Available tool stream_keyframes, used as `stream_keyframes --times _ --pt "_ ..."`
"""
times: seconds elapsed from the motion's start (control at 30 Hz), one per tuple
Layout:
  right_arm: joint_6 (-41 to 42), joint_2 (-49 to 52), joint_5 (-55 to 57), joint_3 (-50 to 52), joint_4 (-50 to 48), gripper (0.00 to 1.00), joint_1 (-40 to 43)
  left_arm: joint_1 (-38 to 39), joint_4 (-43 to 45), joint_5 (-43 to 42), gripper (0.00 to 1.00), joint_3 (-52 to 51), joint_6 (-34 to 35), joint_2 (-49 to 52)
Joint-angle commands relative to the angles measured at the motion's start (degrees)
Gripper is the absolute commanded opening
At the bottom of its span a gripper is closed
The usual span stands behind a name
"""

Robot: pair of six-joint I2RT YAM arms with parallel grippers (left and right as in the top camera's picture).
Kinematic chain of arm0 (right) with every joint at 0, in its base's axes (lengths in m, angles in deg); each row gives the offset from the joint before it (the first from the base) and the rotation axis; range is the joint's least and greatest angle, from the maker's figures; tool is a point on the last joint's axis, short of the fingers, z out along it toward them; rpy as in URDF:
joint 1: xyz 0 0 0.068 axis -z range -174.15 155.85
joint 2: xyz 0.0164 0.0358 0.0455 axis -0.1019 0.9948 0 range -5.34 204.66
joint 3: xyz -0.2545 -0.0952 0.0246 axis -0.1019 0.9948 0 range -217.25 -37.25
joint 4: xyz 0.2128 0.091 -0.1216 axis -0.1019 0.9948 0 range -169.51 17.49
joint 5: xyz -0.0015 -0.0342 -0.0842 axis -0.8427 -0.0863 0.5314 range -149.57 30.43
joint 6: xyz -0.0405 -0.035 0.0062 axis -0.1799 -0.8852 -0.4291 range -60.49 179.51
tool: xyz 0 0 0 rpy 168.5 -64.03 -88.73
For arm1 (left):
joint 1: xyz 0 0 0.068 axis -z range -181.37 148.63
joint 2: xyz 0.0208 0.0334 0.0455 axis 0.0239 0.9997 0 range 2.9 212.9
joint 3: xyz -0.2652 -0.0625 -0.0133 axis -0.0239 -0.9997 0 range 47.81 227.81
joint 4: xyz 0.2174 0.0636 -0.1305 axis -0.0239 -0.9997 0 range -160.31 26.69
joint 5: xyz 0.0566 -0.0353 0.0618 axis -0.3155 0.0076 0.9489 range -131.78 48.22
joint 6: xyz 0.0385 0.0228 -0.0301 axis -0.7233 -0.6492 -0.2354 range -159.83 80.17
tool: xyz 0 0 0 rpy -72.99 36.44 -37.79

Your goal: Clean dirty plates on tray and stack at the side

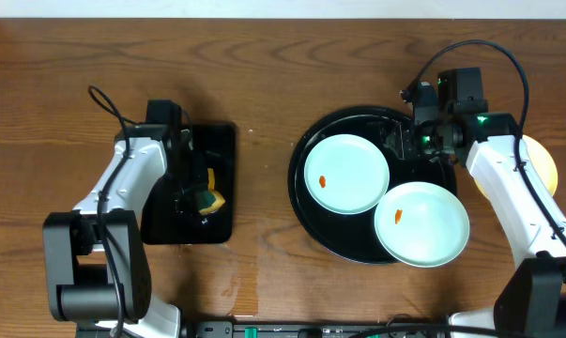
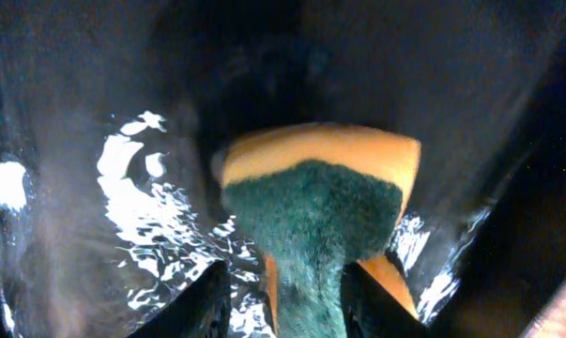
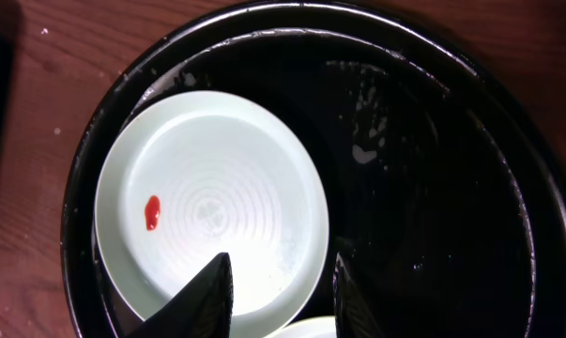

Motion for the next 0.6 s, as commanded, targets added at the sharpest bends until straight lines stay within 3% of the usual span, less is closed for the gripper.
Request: stream_keyframes --times 0.0,0.23,0.27,0.37,0.57 --pt "-0.1 -0.3 -0.5 -0.8 0.0 0.33 0.2 0.1 2.3 3.0 0.42 -3.1 0.9 0.5" --pt "-0.1 -0.3 -0.4 -0.8 0.3 0.33 0.2 0.2 10.8 -3.3 0.39 -9.2 1.3 0.5" --pt "-0.1 -0.3 -0.5 -0.8 0.3 0.33 0.2 0.1 12.0 -3.2 0.34 -10.1 1.2 0.5" --pt "-0.1 -0.3 -0.5 -0.8 0.3 0.33 0.2 0.1 14.5 -3.2 0.08 -11.3 1.2 0.5" --pt "-0.1 -0.3 -0.5 -0.8 0.4 0.33 0.2 0.0 13.0 -3.2 0.08 -8.2 0.9 0.3"
